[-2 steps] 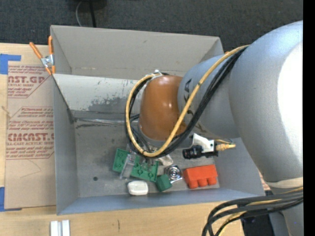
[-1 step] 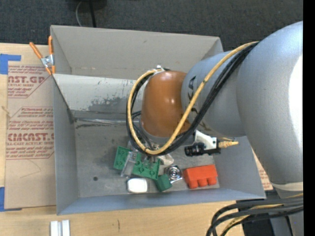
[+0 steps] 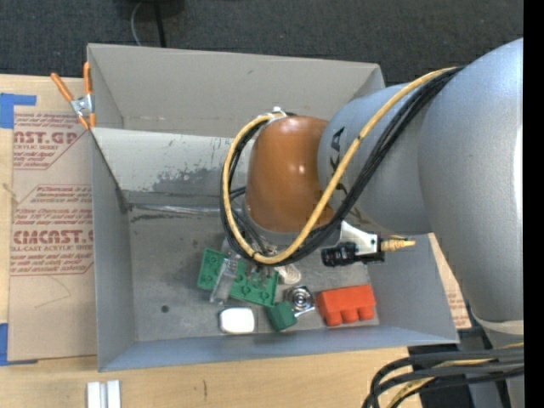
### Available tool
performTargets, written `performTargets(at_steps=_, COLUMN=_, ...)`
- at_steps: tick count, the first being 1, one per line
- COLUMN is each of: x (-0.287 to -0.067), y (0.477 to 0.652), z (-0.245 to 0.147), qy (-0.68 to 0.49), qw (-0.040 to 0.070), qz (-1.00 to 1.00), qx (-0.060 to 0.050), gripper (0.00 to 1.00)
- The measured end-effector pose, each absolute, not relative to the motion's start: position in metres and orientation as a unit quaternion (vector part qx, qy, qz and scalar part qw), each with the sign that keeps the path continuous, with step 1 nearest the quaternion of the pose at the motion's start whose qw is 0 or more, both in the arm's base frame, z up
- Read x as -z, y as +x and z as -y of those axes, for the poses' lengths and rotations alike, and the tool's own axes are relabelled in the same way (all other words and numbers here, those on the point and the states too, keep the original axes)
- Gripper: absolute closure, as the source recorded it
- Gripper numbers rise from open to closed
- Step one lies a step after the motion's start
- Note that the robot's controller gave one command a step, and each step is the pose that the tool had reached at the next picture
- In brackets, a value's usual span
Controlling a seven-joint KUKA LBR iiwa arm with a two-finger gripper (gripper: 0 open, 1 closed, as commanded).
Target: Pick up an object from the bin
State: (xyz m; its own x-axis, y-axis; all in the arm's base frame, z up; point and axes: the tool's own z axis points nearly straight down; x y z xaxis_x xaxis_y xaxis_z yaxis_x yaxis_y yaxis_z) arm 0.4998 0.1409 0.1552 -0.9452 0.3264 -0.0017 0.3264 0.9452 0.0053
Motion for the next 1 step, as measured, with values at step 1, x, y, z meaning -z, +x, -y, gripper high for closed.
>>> performTargets(at_steps=1, x=-0.1616, y=0.5000, z=-0.1410, qy=0.165, qw=0.002, qz=-0.986, qx=-0.003, gripper=1.00)
